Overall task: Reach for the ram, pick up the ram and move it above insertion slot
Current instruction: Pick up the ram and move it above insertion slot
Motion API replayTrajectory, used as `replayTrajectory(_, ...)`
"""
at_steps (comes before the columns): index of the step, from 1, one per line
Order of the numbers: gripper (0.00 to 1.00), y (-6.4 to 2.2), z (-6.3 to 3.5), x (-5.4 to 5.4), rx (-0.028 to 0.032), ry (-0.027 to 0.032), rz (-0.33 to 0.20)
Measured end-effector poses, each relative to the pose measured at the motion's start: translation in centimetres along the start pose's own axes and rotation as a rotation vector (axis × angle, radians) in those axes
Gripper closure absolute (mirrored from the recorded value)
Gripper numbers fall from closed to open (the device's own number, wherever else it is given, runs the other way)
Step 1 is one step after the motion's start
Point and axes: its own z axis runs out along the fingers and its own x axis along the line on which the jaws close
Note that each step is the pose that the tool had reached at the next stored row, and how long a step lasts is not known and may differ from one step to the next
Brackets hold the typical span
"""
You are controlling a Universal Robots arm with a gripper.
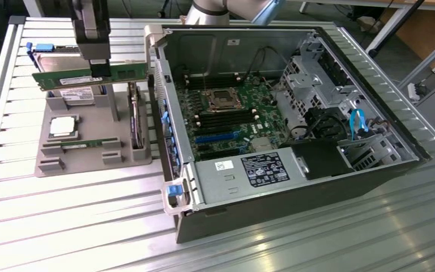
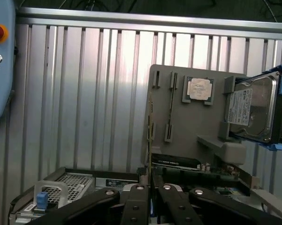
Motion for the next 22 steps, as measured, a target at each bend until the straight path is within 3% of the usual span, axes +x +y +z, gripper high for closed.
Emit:
replayTrajectory(2, 0.86, -0.68, -0.03, 0.0, -0.0004, 0.0066, 0.000)
replayTrajectory(7, 0.86, -2.00, -0.09, 0.1, -0.0010, 0.0126, 0.001)
replayTrajectory(22, 0.86, -4.19, -0.09, 0.3, -0.0019, 0.0160, 0.001)
